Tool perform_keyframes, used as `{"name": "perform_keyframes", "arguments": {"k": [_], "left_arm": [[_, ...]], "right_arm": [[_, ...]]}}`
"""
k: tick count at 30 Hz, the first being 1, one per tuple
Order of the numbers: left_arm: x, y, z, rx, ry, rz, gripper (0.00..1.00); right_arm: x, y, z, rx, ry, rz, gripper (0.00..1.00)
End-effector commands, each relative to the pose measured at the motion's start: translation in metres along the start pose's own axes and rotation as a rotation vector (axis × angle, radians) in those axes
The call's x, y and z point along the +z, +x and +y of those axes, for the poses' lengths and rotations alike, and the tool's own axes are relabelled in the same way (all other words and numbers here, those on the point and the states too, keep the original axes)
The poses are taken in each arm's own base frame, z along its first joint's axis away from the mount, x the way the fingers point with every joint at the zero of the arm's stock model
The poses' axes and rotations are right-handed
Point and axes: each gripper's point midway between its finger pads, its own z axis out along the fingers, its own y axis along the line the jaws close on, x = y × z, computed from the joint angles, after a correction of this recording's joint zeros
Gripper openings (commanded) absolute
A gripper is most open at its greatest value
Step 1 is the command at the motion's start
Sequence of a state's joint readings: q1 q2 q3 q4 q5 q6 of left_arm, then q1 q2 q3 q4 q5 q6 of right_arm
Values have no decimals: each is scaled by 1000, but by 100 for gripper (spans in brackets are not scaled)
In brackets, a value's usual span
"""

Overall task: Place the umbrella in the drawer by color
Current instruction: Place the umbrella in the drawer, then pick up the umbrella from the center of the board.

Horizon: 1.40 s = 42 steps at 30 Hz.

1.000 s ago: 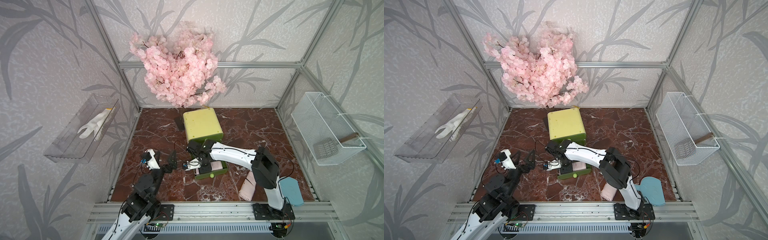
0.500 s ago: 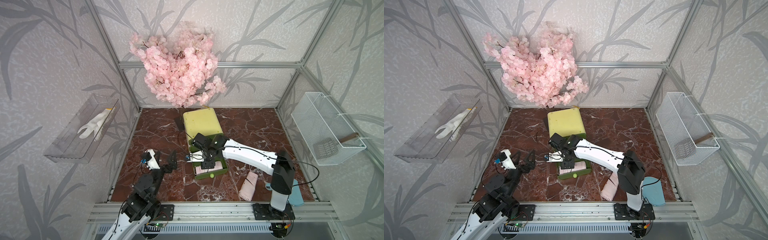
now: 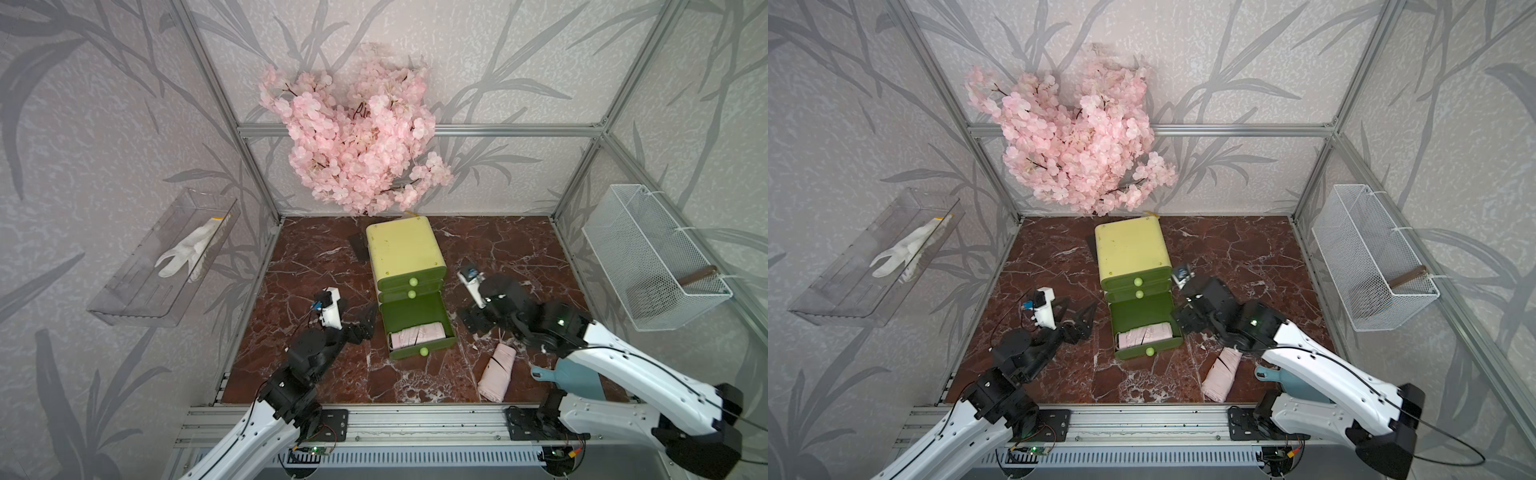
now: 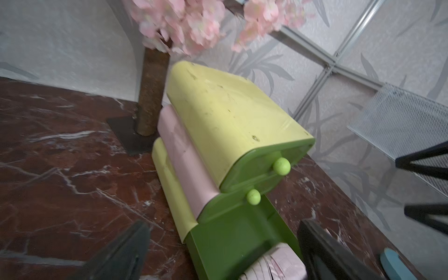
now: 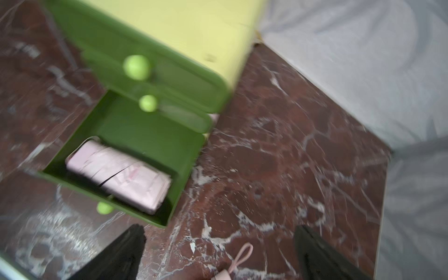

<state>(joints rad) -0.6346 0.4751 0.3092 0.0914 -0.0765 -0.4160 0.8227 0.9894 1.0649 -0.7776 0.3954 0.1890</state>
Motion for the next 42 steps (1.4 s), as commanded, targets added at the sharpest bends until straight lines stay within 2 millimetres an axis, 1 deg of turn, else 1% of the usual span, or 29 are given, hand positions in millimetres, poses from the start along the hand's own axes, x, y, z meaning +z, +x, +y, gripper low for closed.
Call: {"name": "perform_keyframes", "arguments": {"k": [1, 3, 4, 6, 9, 11, 14, 16, 18, 22, 24, 25, 26, 29, 30, 31, 34, 35, 38, 40, 42], "left_arm": [[7, -14, -40, 57, 147, 16, 100], [10, -10, -50, 85, 174, 24, 100], [10, -9, -54, 98, 185, 26, 100], [9, -9, -63, 129, 216, 29, 100], [7, -5, -72, 168, 253, 49, 100], [5, -4, -74, 172, 269, 51, 100], [3, -2, -74, 180, 268, 51, 100], [2, -2, -72, 183, 262, 48, 100], [2, -2, -73, 186, 265, 46, 100], [2, -1, -77, 188, 285, 56, 100], [1, 0, -80, 191, 300, 59, 100], [0, 0, -80, 191, 305, 58, 100], [0, 0, -80, 192, 305, 57, 100], [0, 0, -80, 196, 306, 52, 100], [0, -1, -82, 195, 311, 47, 100], [0, -1, -82, 195, 315, 46, 100], [3, 0, -85, 190, 323, 49, 100], [5, 1, -86, 188, 326, 54, 100], [10, 3, -90, 183, 339, 67, 100], [14, 3, -97, 182, 360, 70, 100], [16, 2, -110, 191, 407, 65, 100]], "right_arm": [[1, 62, -26, 434, 49, 137, 100], [9, 103, -20, 550, 42, 218, 100], [15, 116, -16, 606, 39, 243, 99], [26, 154, -11, 758, 85, 338, 99], [43, 189, 2, 874, 101, 441, 99], [51, 204, 8, 904, 105, 483, 100], [55, 225, 6, 928, 165, 532, 99], [58, 234, 6, 944, 178, 547, 99], [65, 239, 11, 956, 161, 558, 98], [82, 246, 12, 930, 157, 585, 94], [90, 247, 11, 890, 156, 583, 87], [92, 246, 8, 874, 171, 580, 87], [94, 245, 5, 848, 187, 574, 81], [99, 233, -2, 776, 201, 536, 60], [100, 227, -4, 756, 201, 517, 49], [101, 221, -6, 744, 204, 496, 45], [99, 193, -17, 737, 215, 390, 43], [98, 178, -19, 741, 203, 333, 43], [88, 126, -25, 729, 126, 124, 40], [72, 88, -33, 764, 83, -47, 40], [57, 57, -40, 806, 43, -200, 39]]}}
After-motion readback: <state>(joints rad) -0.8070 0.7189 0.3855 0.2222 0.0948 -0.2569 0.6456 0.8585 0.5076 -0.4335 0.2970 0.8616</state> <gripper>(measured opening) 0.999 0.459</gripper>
